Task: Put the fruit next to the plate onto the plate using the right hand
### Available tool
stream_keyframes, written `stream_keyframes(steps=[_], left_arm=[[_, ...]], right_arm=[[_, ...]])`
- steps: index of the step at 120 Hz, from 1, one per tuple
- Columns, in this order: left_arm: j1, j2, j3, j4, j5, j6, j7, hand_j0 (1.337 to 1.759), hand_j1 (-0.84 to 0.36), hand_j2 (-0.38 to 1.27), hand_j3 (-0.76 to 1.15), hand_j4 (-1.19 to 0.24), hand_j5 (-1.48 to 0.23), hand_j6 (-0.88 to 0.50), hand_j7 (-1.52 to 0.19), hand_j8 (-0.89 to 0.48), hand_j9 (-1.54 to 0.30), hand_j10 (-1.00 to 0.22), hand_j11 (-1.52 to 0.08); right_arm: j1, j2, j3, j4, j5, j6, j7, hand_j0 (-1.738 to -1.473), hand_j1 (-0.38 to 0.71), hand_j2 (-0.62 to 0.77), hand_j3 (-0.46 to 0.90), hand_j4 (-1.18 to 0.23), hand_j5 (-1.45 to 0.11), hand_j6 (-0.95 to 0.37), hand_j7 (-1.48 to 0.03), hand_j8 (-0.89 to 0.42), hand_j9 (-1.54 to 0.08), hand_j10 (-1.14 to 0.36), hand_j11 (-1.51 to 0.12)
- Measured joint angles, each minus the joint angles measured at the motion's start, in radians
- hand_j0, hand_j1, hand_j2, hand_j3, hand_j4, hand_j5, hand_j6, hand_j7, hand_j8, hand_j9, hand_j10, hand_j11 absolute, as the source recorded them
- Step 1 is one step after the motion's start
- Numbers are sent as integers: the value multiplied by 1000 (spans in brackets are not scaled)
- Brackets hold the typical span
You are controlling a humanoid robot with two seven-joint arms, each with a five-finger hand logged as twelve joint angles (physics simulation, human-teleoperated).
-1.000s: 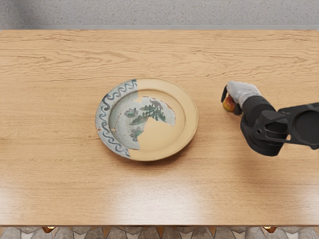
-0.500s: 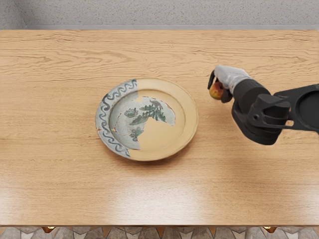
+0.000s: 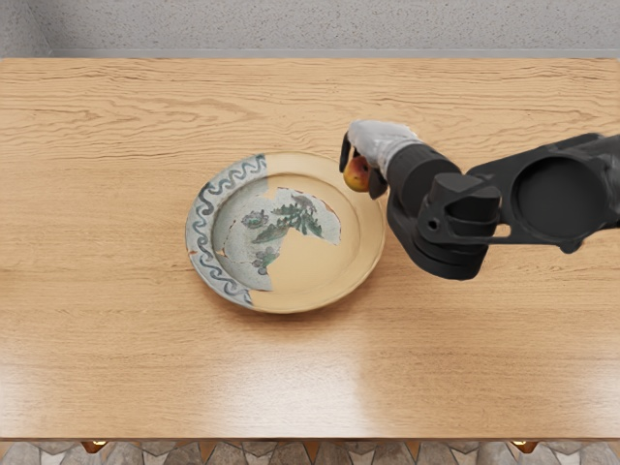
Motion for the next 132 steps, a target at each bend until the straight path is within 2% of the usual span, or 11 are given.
stream_keyframes(steps=[28, 43, 49, 88, 98, 107, 123, 132], left_arm=[[0, 0, 0, 0, 0, 0, 0, 1658, 334, 3, 0, -13, -16, -13, -16, -13, -16, -13, -16], [0, 0, 0, 0, 0, 0, 0, 1658, 334, 3, 0, -13, -16, -13, -16, -13, -16, -13, -16], [0, 0, 0, 0, 0, 0, 0, 1658, 334, 3, 0, -13, -16, -13, -16, -13, -16, -13, -16], [0, 0, 0, 0, 0, 0, 0, 1658, 334, 3, 0, -13, -16, -13, -16, -13, -16, -13, -16], [0, 0, 0, 0, 0, 0, 0, 1658, 334, 3, 0, -13, -17, -13, -16, -13, -16, -13, -16], [0, 0, 0, 0, 0, 0, 0, 1658, 334, 3, 0, -13, -16, -13, -16, -13, -16, -13, -16], [0, 0, 0, 0, 0, 0, 0, 1658, 334, 3, 0, -13, -16, -13, -16, -13, -16, -13, -16], [0, 0, 0, 0, 0, 0, 0, 1658, 334, 3, 0, -13, -16, -13, -16, -13, -16, -13, -16]], right_arm=[[13, 100, 52, -42, 38, 0, 0, -1658, 308, 210, 1, -618, -862, -445, -840, -497, -847, -635, -848], [27, 175, 59, -80, 67, 2, 0, -1658, 340, 321, -1, -624, -859, -459, -844, -515, -847, -638, -848], [25, 191, 61, -98, 72, 2, 0, -1658, 327, 308, 0, -633, -857, -463, -844, -528, -848, -638, -849], [-99, 216, 54, -261, 71, 2, -1, -1656, 316, 312, 1, -629, -895, -449, -882, -520, -895, -664, -895], [-108, 217, 55, -281, 69, 0, 0, -1657, 103, 206, 0, -426, -605, -306, -596, -354, -605, -449, -605], [-109, 217, 56, -289, 69, -1, 0, -1657, -37, 143, 0, -295, -419, -213, -413, -245, -419, -311, -419], [-122, 217, 115, -299, 107, -2, 0, -1658, -187, 75, 0, -154, -218, -111, -215, -128, -218, -162, -218], [-207, 217, 264, -309, 122, -2, 0, -1658, -237, 52, 0, -107, -151, -77, -149, -89, -151, -113, -151]])
